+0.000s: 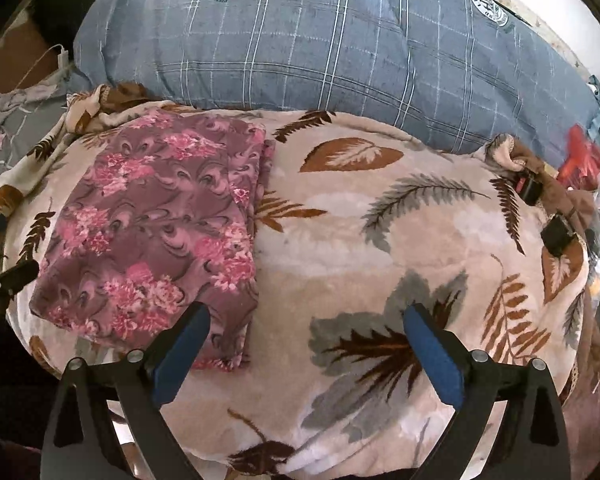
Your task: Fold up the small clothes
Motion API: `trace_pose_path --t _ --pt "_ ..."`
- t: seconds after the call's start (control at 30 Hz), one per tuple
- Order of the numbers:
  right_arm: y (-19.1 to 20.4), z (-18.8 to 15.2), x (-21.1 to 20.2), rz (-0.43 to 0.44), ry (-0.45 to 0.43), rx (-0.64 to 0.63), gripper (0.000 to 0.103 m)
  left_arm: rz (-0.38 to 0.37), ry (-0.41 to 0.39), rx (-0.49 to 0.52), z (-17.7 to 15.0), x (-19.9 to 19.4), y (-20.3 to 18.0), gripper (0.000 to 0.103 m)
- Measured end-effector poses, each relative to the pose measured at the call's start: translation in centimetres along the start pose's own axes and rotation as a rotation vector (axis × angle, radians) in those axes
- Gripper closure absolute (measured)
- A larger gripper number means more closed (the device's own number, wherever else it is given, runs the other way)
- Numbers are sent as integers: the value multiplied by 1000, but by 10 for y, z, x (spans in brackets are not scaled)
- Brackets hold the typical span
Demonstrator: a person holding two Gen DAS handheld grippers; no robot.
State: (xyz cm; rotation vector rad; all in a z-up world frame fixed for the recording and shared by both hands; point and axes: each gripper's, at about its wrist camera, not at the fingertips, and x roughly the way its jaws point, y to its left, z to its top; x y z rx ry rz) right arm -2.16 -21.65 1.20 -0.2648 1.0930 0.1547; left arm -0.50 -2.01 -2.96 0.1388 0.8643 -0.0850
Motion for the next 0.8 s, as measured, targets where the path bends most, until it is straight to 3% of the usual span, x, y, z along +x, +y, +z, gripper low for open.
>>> trace_pose_path --t 0.5,0.63,0.8 --pt "-15 -18 -7 47 21 98 5 -81 19 11 -5 -7 -20 2" --pt "-18 -20 -8 62 28 123 5 -144 29 20 -3 -9 -28 2" --pt "-18 -20 -9 63 27 126 5 -170 22 44 0 -14 -40 2"
